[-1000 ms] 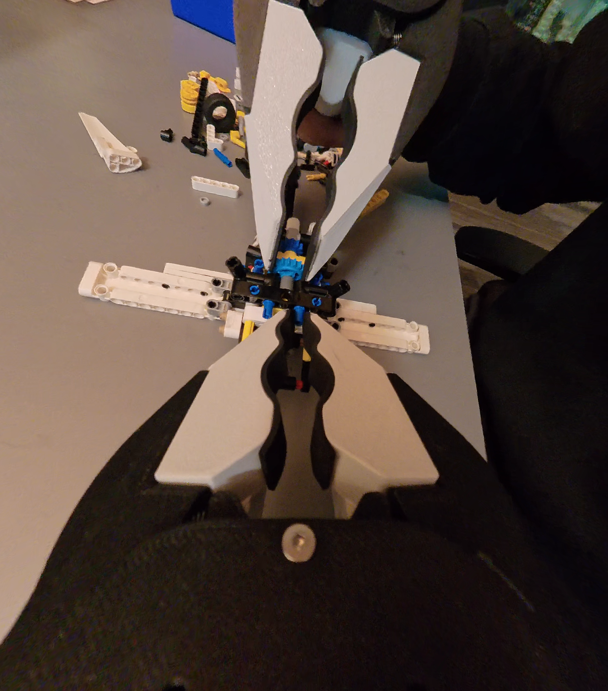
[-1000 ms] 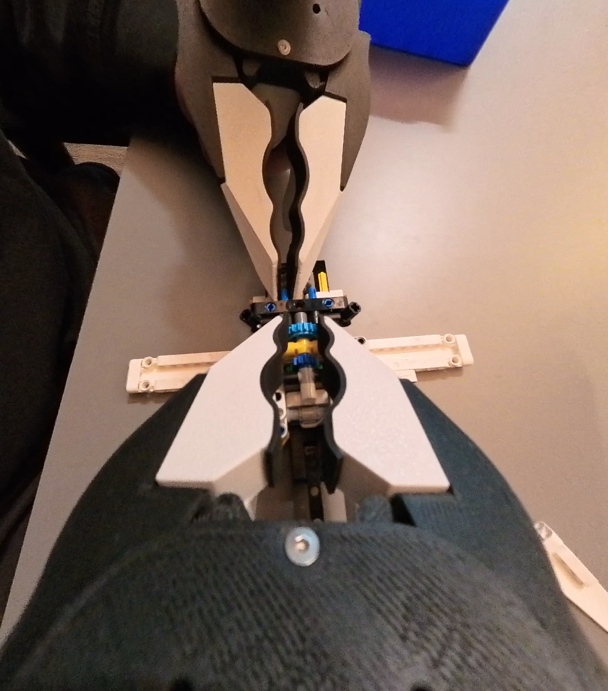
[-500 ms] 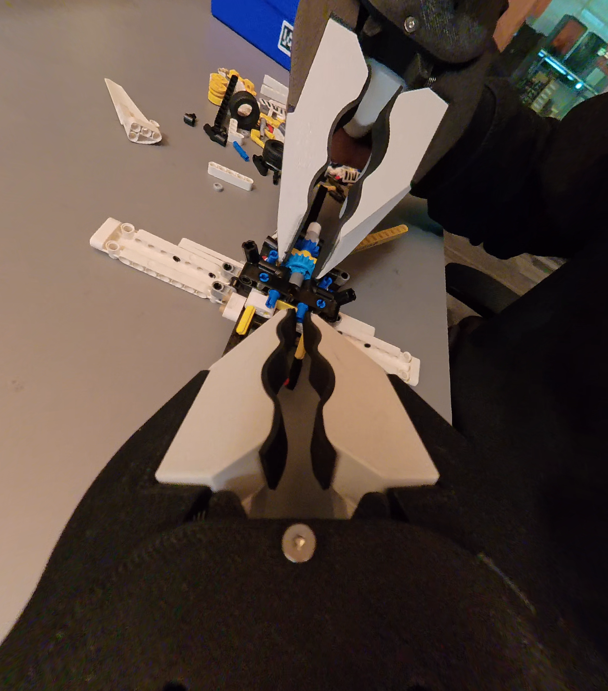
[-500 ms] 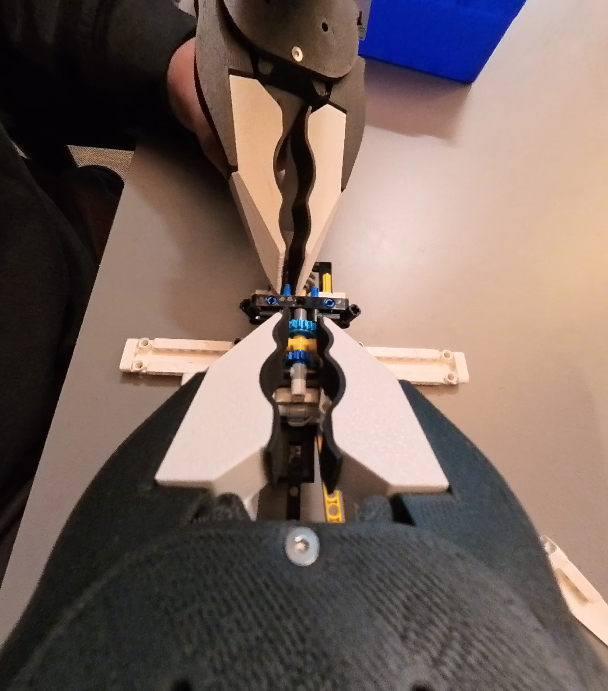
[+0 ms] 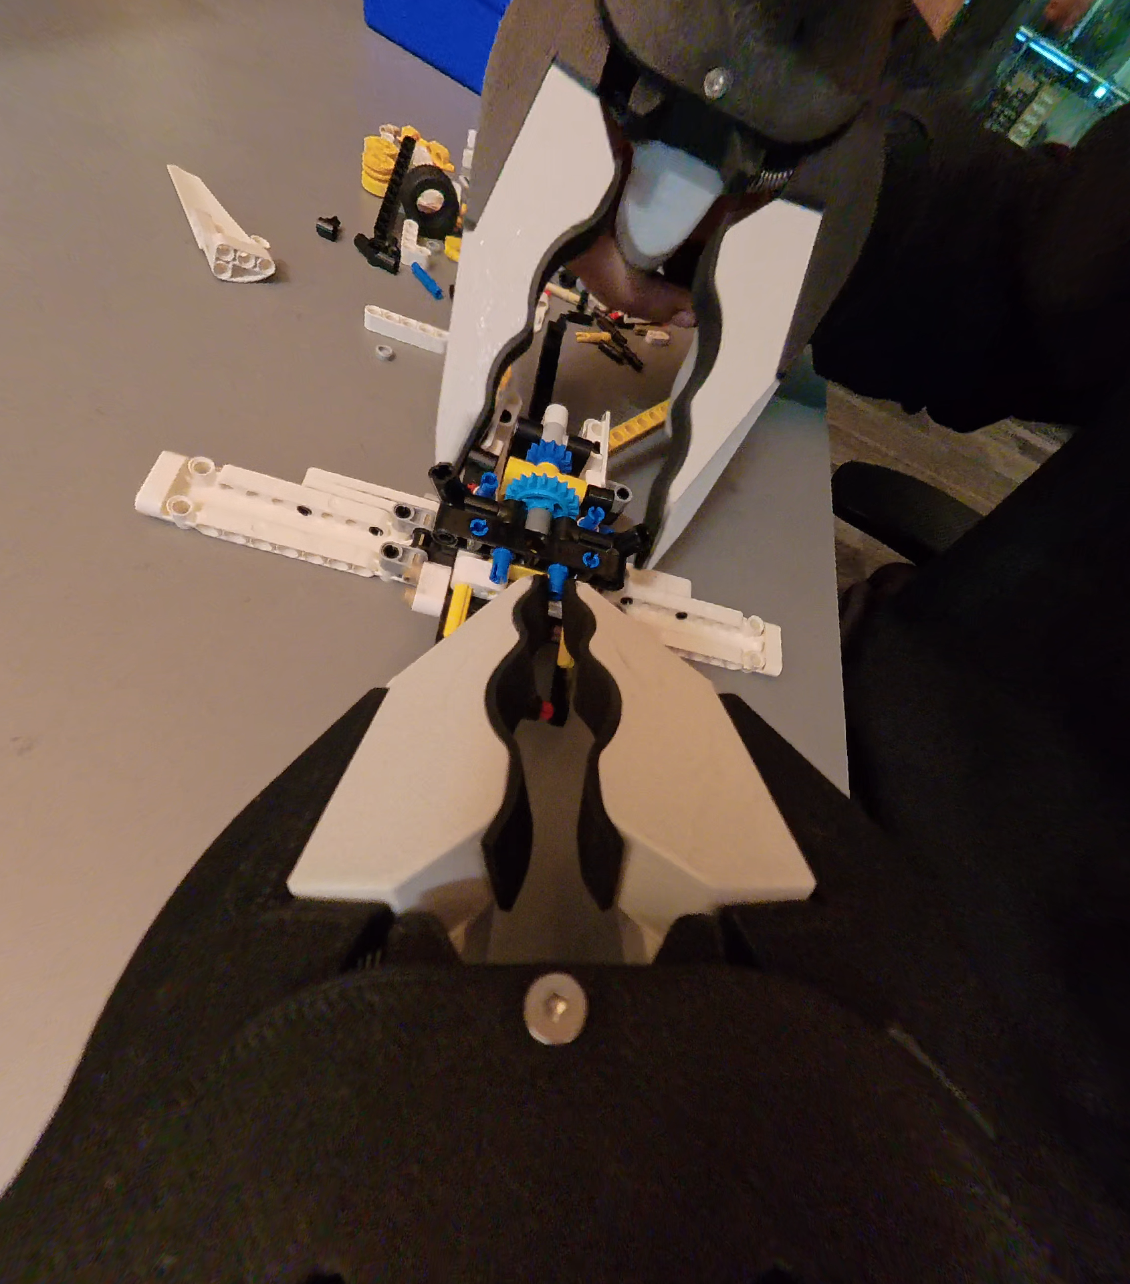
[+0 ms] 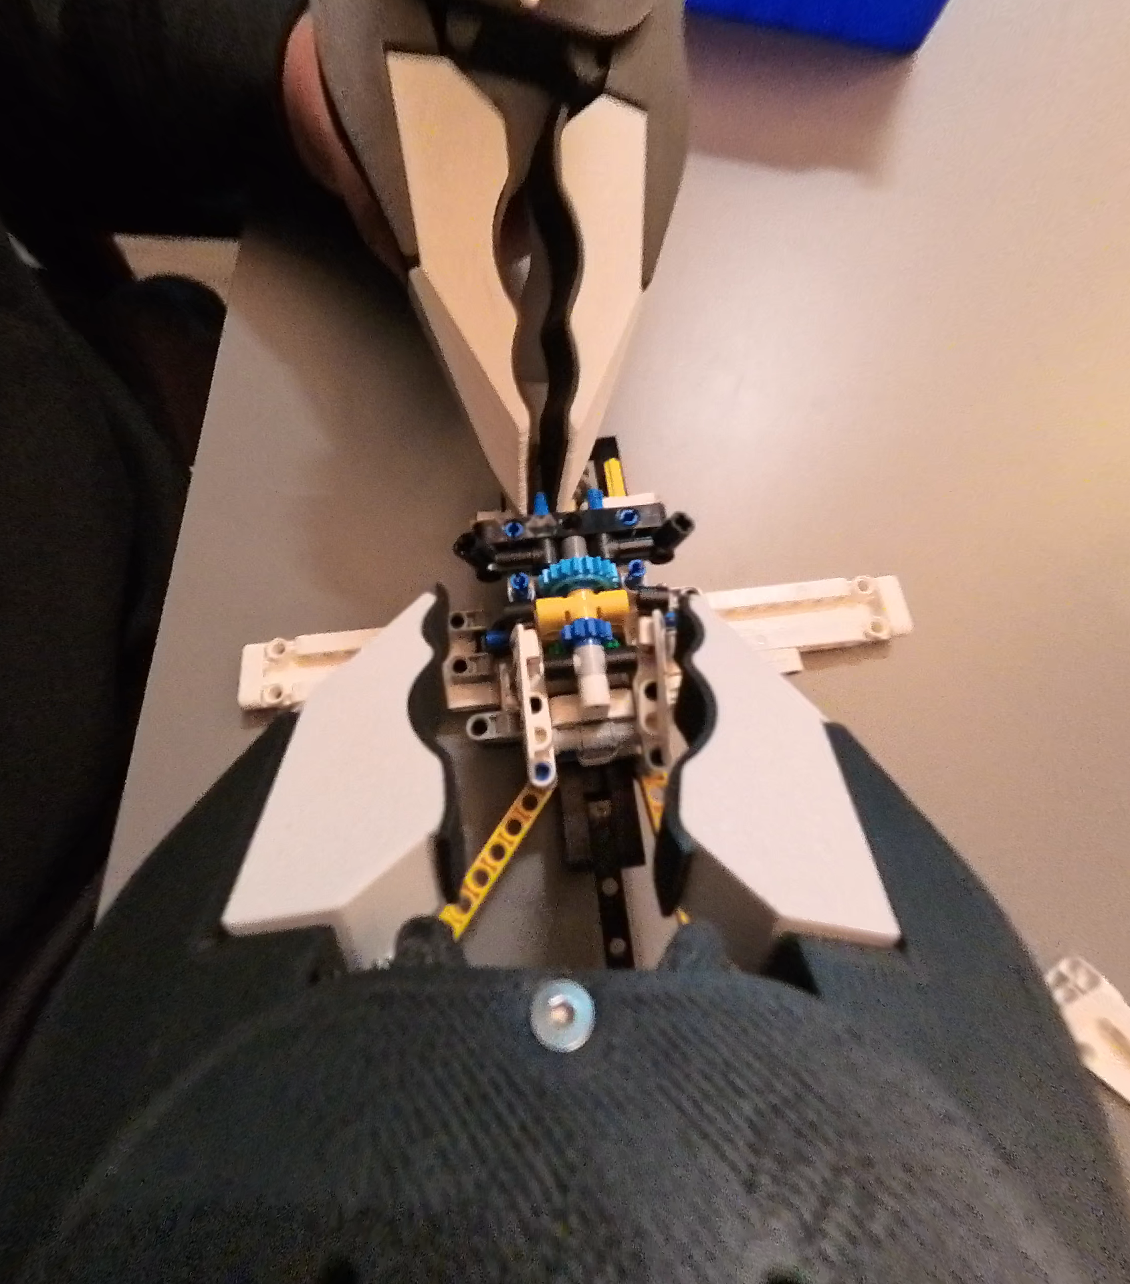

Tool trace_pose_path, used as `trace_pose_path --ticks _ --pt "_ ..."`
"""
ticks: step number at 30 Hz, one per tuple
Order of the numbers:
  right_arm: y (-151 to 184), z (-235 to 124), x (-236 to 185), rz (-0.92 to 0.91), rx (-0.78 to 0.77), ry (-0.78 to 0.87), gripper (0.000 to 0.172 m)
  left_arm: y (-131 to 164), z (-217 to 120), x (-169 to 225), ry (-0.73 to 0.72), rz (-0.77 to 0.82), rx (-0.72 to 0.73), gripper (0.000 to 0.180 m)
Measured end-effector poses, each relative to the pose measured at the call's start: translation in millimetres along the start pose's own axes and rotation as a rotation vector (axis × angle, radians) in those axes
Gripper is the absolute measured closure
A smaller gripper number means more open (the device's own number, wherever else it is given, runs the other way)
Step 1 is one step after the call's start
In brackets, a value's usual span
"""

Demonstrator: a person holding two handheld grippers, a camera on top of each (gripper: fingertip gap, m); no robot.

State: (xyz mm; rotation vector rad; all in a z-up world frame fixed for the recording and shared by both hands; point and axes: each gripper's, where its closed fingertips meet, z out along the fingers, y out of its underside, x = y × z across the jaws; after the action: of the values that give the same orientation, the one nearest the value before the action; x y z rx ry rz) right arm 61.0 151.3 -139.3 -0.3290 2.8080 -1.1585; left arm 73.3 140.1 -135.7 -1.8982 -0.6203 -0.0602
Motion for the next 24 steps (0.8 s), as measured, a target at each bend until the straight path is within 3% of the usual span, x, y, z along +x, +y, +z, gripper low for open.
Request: trace_pose_path --ticks 9,24 --pt "2.9 7.0 2.8 -0.101 -0.069 -0.010 0.129 0.7 0.9 1.8 -0.002 0.018 -0.006 0.178" --pt "3.8 4.9 1.8 -0.069 -0.012 -0.025 0.129 1.3 1.0 2.0 -0.037 0.006 0.002 0.177"
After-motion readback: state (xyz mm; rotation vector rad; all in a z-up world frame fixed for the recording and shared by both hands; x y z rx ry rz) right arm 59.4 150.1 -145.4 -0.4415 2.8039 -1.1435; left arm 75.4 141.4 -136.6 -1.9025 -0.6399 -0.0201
